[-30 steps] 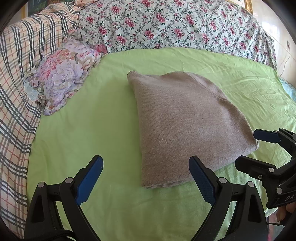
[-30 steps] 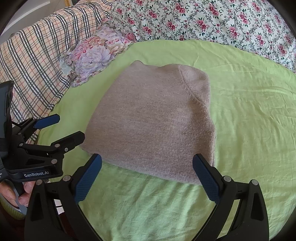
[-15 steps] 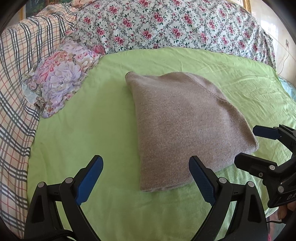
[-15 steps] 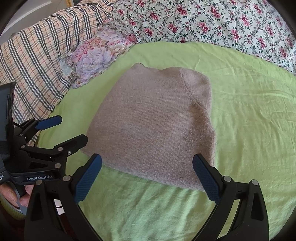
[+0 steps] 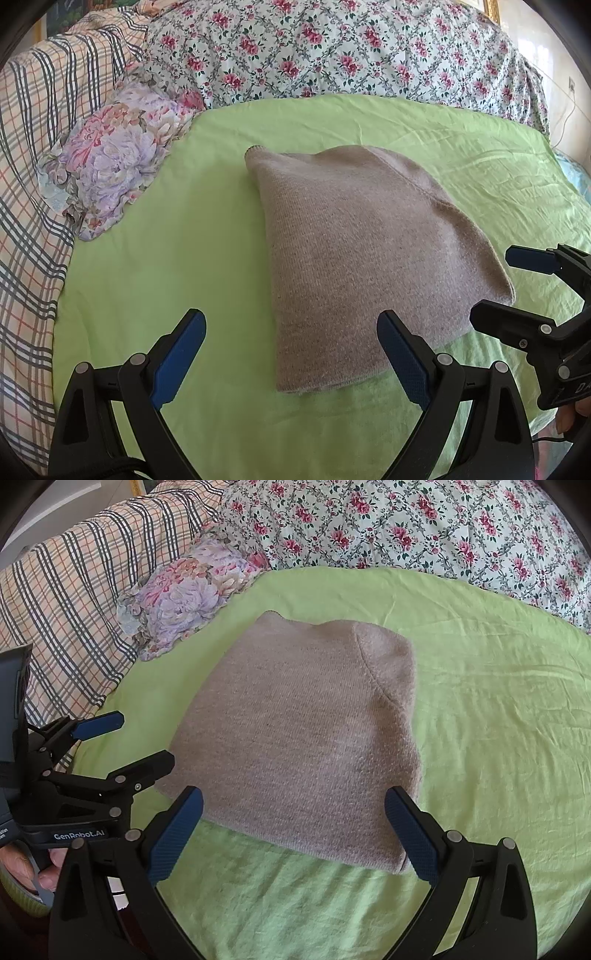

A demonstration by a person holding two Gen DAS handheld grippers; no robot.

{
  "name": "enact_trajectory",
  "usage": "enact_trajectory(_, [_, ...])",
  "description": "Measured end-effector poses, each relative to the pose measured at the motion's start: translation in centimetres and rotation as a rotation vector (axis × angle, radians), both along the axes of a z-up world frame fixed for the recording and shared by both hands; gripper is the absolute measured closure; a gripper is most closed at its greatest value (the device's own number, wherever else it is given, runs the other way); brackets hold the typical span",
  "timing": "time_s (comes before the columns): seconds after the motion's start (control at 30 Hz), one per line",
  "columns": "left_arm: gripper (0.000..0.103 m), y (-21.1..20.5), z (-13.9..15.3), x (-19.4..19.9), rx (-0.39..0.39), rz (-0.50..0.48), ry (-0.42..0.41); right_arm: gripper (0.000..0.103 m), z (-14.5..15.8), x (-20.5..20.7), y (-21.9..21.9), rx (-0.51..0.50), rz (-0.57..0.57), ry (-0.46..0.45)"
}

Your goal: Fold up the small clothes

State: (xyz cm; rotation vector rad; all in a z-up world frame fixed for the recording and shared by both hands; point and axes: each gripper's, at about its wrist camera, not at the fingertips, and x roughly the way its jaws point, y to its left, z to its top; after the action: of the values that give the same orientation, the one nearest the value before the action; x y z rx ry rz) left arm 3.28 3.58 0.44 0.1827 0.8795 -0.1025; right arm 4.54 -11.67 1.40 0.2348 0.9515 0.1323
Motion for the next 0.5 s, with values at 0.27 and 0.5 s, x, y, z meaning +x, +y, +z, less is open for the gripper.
enact_trajectory(0.27, [0.009,-0.36,-0.04,0.48,-0.002,-0.008,0.004,0.004,0.12,0.07,0.15,-0.002,-0.003,0.000])
enact_trajectory(0.5, [0.009,-0.58,0.04,0.74,-0.003,-0.011,0.005,0.004,0.28,0.62,-0.10,-0.008,-0.002,-0.004])
